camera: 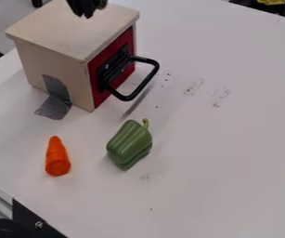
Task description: Put the leopard on top of the drawer
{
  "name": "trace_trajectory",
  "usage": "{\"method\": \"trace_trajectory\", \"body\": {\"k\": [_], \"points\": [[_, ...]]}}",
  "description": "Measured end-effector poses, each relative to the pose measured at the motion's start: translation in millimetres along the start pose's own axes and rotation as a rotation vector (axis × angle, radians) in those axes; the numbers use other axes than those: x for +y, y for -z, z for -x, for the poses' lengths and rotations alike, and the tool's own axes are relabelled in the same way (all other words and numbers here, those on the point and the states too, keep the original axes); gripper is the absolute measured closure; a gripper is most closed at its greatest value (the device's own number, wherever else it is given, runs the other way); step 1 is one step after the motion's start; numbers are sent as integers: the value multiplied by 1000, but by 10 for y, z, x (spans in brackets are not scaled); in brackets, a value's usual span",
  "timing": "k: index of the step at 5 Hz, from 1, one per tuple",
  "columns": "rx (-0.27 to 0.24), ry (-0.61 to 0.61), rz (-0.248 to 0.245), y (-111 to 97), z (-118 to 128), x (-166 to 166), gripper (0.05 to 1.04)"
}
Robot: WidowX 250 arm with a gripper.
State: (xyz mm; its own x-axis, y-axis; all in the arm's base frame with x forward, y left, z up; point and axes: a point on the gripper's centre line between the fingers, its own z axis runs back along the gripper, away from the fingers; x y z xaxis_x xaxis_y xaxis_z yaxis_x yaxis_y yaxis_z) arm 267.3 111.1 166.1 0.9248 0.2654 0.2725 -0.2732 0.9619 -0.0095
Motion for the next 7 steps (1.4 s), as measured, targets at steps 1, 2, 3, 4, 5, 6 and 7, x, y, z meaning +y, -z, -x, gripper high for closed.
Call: {"method": "trace_trajectory", "body": {"k": [1, 2, 3, 4, 5, 6, 7], "points": [[23, -29, -40, 13, 64, 205, 993], [90, -59, -58, 189, 105, 332, 993], [118, -72, -68, 306, 40, 397, 993], [141, -85, -84, 372, 33, 479, 976], [144, -101, -86, 387, 18, 518, 883], [142, -109, -87, 358, -12, 523, 630], [138, -111, -82, 318, -44, 520, 328]]}}
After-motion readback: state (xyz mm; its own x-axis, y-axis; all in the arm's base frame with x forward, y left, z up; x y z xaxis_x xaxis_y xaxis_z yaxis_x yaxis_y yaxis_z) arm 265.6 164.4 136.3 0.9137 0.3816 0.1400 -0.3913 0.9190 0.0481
